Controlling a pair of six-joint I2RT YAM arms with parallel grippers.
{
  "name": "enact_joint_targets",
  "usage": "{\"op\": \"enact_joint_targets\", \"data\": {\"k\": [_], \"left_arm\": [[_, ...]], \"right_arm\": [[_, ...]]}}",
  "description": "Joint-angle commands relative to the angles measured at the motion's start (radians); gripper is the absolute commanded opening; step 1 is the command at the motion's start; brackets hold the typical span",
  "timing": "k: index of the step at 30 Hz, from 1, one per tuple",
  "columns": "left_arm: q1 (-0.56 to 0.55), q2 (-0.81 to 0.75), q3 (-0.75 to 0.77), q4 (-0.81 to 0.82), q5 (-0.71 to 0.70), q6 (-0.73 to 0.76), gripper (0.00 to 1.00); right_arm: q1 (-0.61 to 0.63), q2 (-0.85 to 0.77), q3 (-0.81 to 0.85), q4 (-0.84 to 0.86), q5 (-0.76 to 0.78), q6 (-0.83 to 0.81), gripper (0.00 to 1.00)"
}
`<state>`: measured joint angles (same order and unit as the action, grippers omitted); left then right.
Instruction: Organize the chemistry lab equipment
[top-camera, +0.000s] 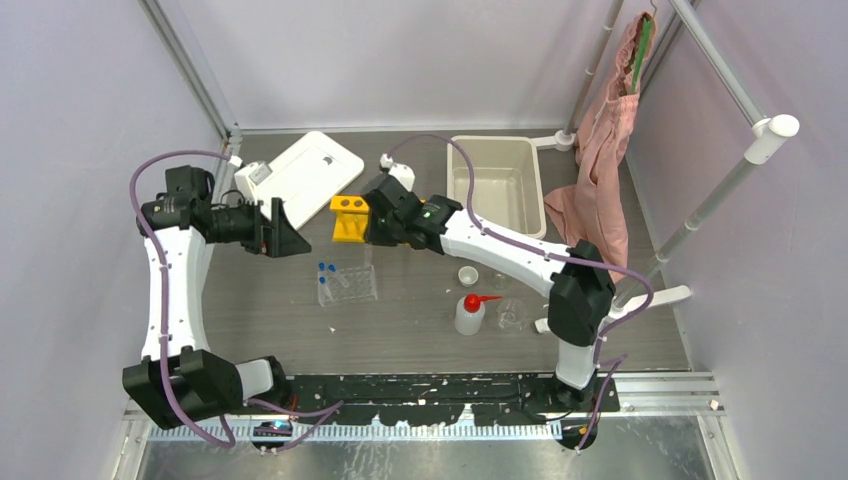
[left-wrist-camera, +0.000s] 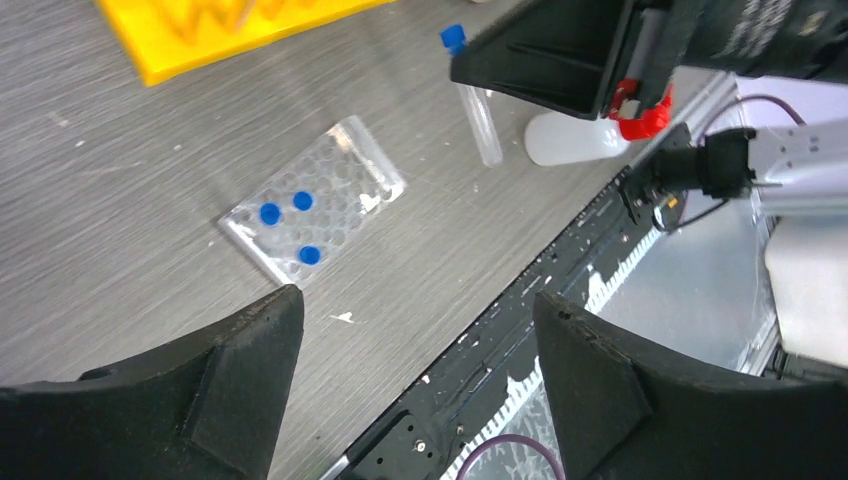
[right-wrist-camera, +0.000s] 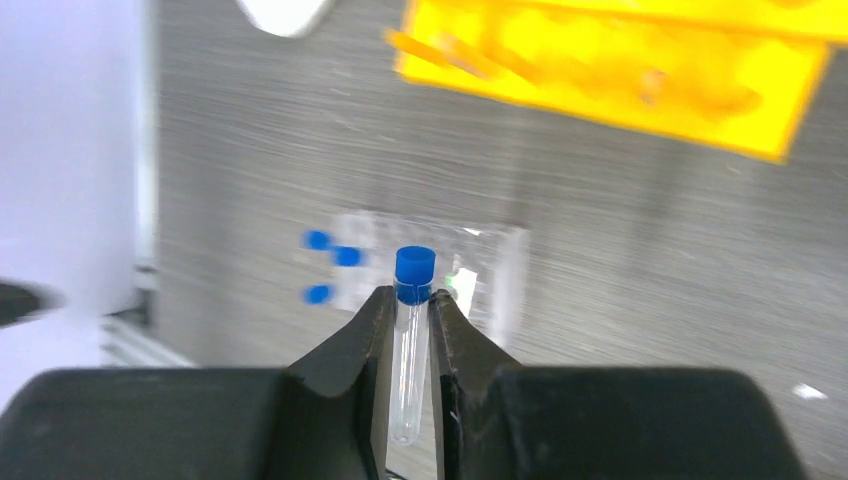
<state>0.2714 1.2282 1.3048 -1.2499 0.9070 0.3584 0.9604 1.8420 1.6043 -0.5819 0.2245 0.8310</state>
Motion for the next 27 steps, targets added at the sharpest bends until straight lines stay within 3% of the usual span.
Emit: {"op": "enact_joint_targets", "data": {"k": [1,14,22,27], "left_arm": [[-0.043,-0.035,-0.002,-0.021,0.125,0.022,0.83],[-0.081,-0.026,-0.040,0.016,0.145,-0.014,0.58],[-0.083,-0.007,-0.070,0.058,0.115,-0.037,0.23],[-0.083,0.009,-0.081,0.066,0.101,-0.041,0.20]], "right_arm": [[0.043,-0.049,0.107,0.166,-0.027,0.049,0.01],[0.113,0.030,0.210,0.355,-0.022,0.097,0.01],[0.116,0.033,0.199,0.390,-0.018,0.107,0.01],[0.117,0.033,0.200,0.400,-0.026,0.113,0.01]]}}
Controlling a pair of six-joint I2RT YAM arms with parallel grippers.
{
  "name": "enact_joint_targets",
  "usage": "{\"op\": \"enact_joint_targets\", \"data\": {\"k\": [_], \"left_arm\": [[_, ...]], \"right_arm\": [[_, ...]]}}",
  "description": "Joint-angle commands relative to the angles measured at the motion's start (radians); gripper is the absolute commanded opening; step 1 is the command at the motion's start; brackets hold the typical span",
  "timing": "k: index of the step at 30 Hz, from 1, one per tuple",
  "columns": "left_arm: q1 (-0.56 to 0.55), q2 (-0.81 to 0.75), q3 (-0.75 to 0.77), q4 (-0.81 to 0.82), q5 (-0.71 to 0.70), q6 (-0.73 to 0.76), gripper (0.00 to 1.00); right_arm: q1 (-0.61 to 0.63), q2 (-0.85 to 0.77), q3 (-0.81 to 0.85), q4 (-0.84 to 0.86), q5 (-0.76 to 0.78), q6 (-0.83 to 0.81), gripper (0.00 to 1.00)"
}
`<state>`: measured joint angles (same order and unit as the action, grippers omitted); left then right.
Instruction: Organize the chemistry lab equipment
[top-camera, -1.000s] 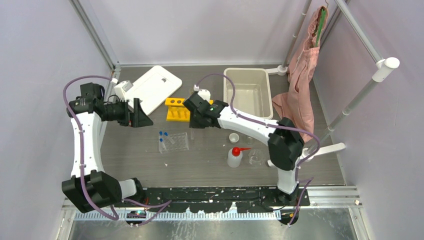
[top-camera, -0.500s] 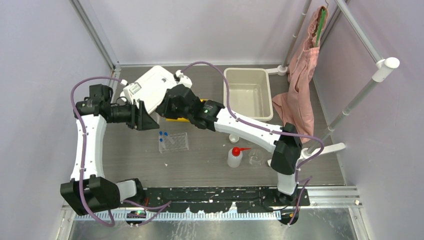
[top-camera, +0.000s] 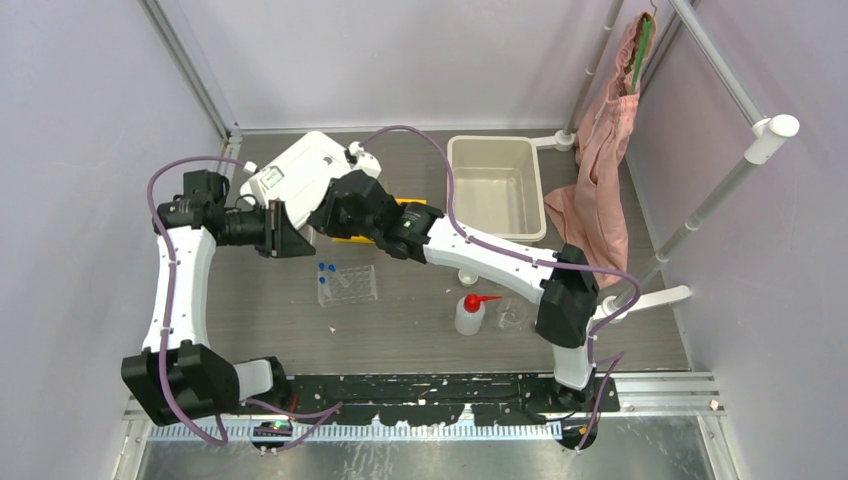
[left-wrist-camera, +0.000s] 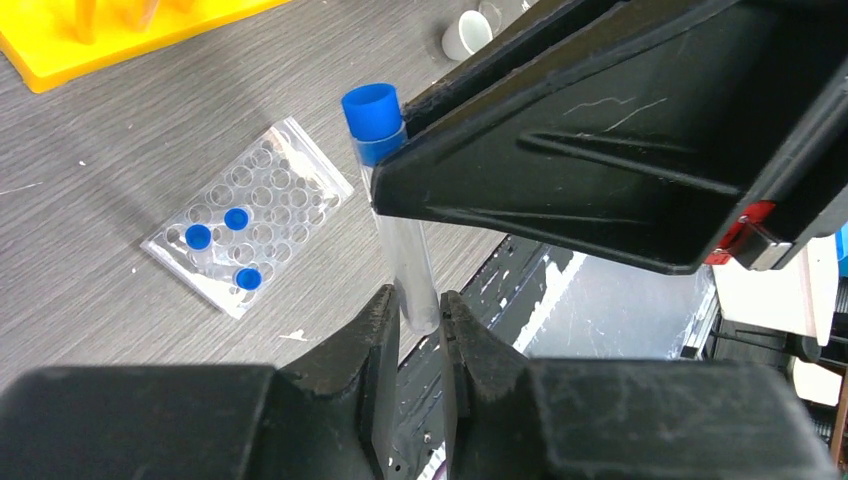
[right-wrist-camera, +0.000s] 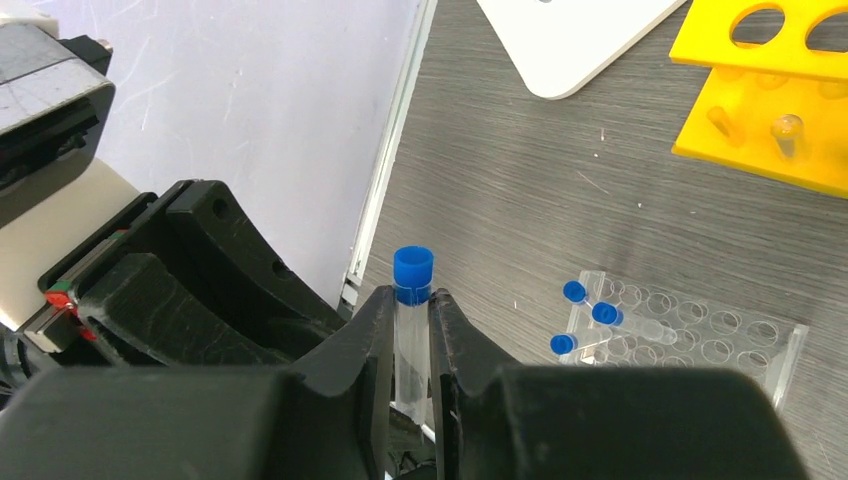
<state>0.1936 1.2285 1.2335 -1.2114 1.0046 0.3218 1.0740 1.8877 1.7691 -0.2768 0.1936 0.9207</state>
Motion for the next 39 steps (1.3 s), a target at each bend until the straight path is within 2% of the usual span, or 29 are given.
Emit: {"op": "enact_joint_targets", "data": {"k": [1,4,8,10,13,19,25,32,35,39], "left_arm": [[-0.005,0.012,-0.012,0.031,0.000,-0.006,0.20],[-0.005,0.018,-0.014,0.034,0.001,-0.008,0.16],[-0.004,0.018,-0.023,0.041,-0.003,0.003,0.01],[-0.004,0.013,-0.021,0.027,-0.008,0.036,0.00],[-0.005,-0.001,-0.019,-0.002,-0.015,0.113,0.00],[-0.010,-0.025,-0.006,-0.054,-0.034,0.250,0.00],[-0.017,-0.048,-0.013,-0.067,-0.031,0.294,0.00],[-0.026,-0.064,-0.024,-0.064,-0.040,0.304,0.00],[-0.028,-0.063,-0.024,-0.066,-0.043,0.306,0.00],[-0.032,-0.064,-0.023,-0.072,-0.046,0.315,0.00]], "right_arm": [[0.003,-0.013,0.034,0.096,0.004,0.023,0.01],[0.003,-0.012,0.036,0.096,-0.008,0.023,0.04],[0.000,-0.005,0.052,0.077,-0.041,0.031,0.40],[-0.013,0.007,0.094,-0.006,-0.061,0.023,0.56],[-0.048,0.034,0.156,-0.147,-0.150,0.000,0.62],[-0.103,0.104,0.301,-0.339,-0.394,-0.069,0.61],[-0.108,0.142,0.372,-0.394,-0.491,-0.108,0.53],[-0.107,0.170,0.415,-0.421,-0.533,-0.117,0.47],[-0.107,0.176,0.423,-0.425,-0.534,-0.119,0.40],[-0.110,0.177,0.429,-0.432,-0.532,-0.128,0.23]]}}
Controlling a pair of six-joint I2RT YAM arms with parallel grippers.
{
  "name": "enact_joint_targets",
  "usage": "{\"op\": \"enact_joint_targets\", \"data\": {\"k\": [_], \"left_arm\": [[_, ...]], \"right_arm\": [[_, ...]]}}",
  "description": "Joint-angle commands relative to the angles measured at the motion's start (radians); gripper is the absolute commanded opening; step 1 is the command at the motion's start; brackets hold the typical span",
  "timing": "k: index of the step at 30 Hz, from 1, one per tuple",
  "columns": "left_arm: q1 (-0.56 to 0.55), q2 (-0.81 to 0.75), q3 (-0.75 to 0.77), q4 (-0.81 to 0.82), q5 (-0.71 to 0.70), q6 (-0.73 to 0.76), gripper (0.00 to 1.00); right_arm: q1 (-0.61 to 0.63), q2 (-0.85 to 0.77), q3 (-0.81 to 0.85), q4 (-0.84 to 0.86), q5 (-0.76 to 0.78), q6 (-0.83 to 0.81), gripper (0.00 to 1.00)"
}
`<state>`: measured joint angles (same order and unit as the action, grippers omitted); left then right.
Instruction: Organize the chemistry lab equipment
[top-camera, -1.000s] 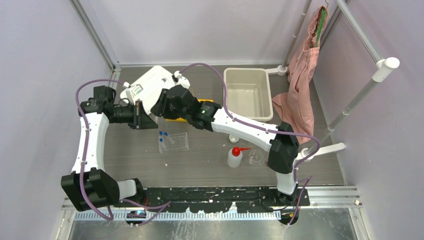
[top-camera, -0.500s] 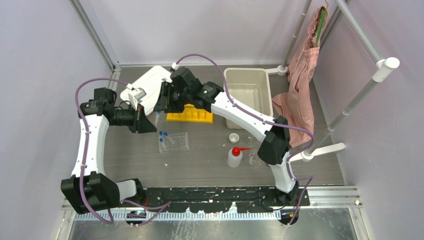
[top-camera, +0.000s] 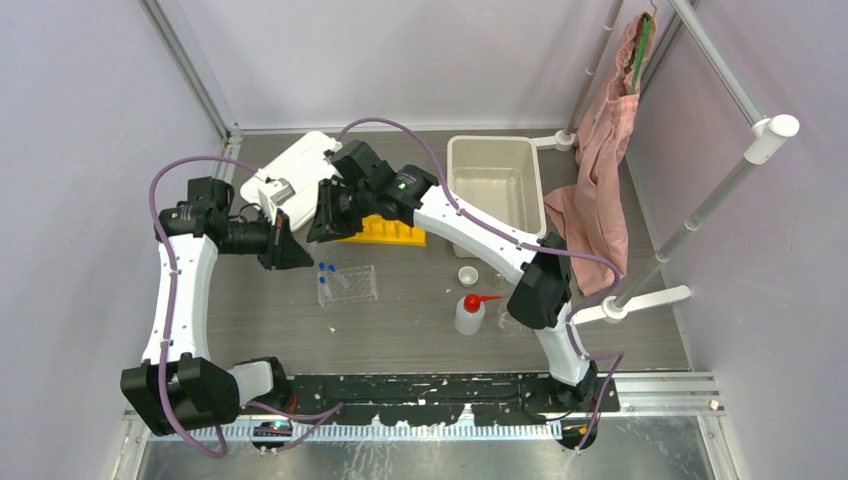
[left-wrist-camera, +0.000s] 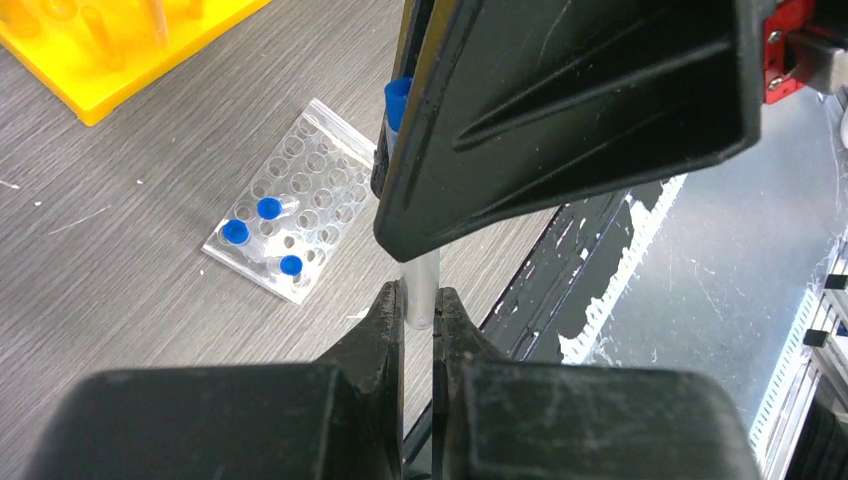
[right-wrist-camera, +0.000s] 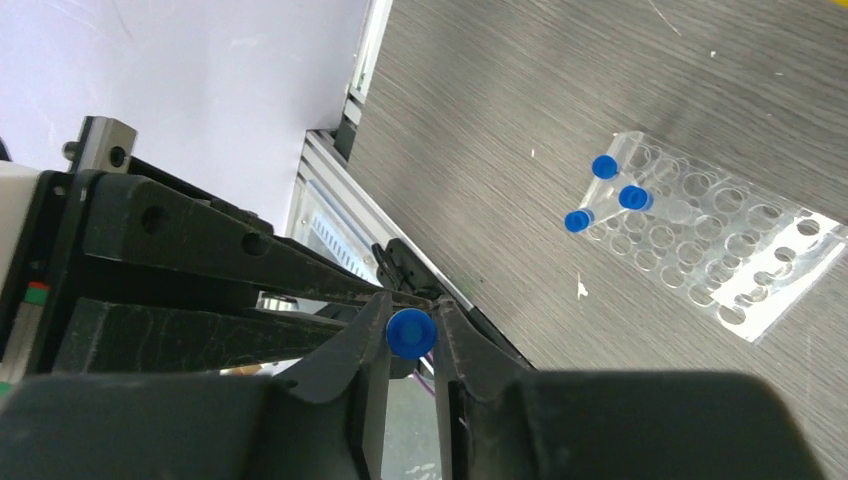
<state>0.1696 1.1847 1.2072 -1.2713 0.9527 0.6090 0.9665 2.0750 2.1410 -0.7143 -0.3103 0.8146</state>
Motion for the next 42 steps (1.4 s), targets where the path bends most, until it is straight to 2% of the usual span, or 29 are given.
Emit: {"op": "enact_joint_targets", "data": {"k": [1,4,5,9,10,11,17,26,30,42], "left_arm": [[-0.008,-0.021,0.001,-0.013,0.004,0.030,0.00],[-0.008,-0.022,-0.001,-0.010,-0.011,0.030,0.01],[-0.008,-0.022,0.000,-0.008,-0.017,0.027,0.11],[-0.008,-0.020,-0.003,0.031,-0.043,-0.045,0.75],[-0.007,-0.021,-0.007,0.048,-0.053,-0.068,0.84],[-0.008,-0.022,-0.010,0.066,-0.065,-0.096,0.87],[-0.008,0.002,0.019,0.119,-0.153,-0.209,0.96],[-0.006,0.049,0.054,0.137,-0.253,-0.297,0.99],[-0.005,0.069,0.068,0.141,-0.292,-0.330,1.00],[0.007,0.097,0.069,0.159,-0.324,-0.363,1.00]], "right_arm": [[-0.003,-0.011,0.058,0.000,-0.023,-0.027,0.21],[-0.003,-0.017,0.064,-0.020,-0.006,-0.049,0.12],[-0.005,-0.021,0.065,-0.026,0.003,-0.061,0.09],[-0.006,-0.081,-0.007,-0.007,0.084,-0.117,0.03],[-0.004,-0.106,-0.048,0.008,0.123,-0.136,0.02],[0.000,-0.136,-0.110,0.027,0.168,-0.158,0.01],[0.039,-0.289,-0.417,0.195,0.458,-0.292,0.01],[0.149,-0.320,-0.723,0.521,0.671,-0.444,0.01],[0.169,-0.291,-0.764,0.595,0.697,-0.456,0.01],[0.192,-0.213,-0.787,0.664,0.726,-0.468,0.01]]}}
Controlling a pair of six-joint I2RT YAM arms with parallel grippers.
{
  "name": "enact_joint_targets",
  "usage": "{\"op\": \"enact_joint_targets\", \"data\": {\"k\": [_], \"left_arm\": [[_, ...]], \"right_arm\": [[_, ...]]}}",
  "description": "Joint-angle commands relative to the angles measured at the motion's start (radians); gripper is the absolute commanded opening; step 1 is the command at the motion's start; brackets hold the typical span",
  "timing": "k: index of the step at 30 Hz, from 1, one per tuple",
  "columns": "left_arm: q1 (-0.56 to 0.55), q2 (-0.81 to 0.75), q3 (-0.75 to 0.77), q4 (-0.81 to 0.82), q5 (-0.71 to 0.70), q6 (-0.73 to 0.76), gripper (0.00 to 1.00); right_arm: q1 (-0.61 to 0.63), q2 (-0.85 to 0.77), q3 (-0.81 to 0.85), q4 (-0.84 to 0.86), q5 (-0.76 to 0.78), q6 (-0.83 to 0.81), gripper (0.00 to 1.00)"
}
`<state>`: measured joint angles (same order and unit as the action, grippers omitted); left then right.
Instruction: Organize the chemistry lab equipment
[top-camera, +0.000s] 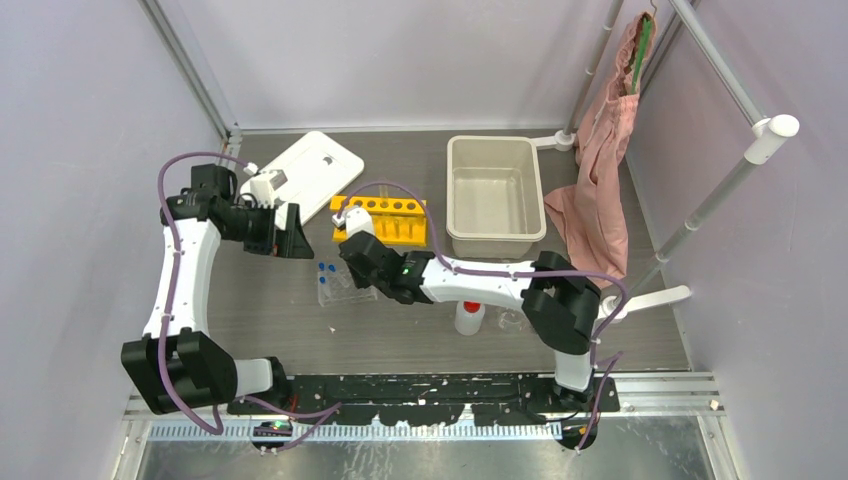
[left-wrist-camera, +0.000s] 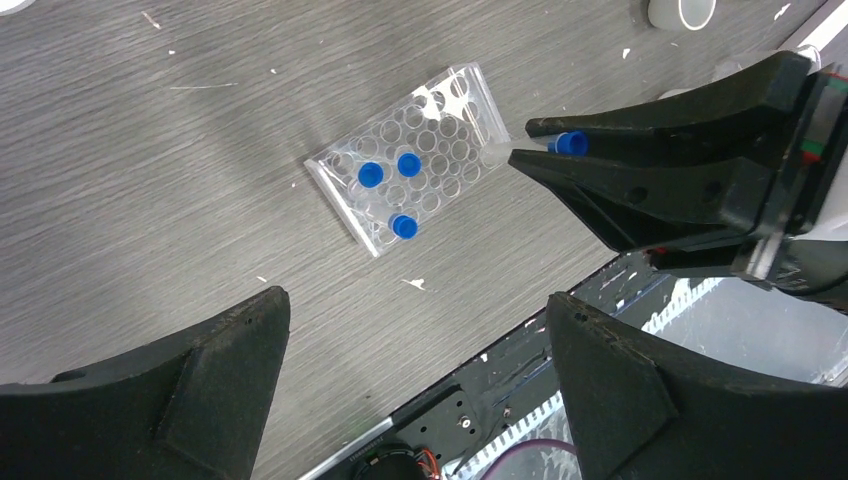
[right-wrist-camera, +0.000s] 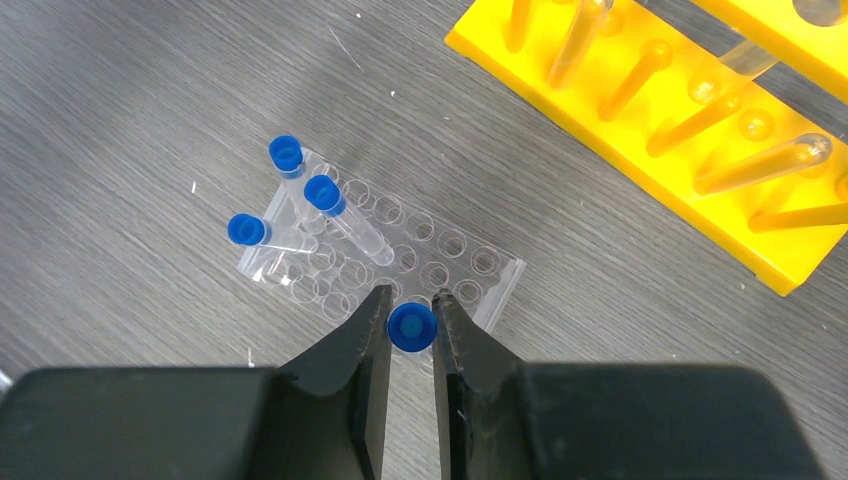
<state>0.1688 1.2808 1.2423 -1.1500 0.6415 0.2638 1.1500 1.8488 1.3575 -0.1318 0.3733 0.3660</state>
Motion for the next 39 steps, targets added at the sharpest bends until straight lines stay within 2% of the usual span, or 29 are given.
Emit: {"op": "enact_joint_targets", "data": {"k": [1,25,27,33,36,39], "left_arm": [[0.007,0.004,0.035,0.038,-0.017,-0.019,1.00],[0.023,0.012,0.041,0.027,-0.037,-0.005,1.00],[0.027,0.012,0.040,0.026,-0.039,-0.005,1.00],[0.031,0.013,0.046,0.023,-0.045,-0.001,1.00],[0.031,0.014,0.045,0.022,-0.046,-0.002,1.00],[0.031,0.012,0.046,0.019,-0.045,-0.005,1.00]], "right_arm": [[0.009,0.020,-0.005,0.085,0.043,-0.021,0.01],[0.008,0.109,0.000,0.098,0.041,-0.023,0.01],[0.008,0.117,0.007,0.088,0.034,-0.020,0.08],[0.010,0.090,0.013,0.059,0.048,-0.002,0.45],[0.010,0.038,0.036,0.012,0.070,0.019,0.56],[0.010,-0.050,0.041,-0.045,0.104,0.039,0.76]]}}
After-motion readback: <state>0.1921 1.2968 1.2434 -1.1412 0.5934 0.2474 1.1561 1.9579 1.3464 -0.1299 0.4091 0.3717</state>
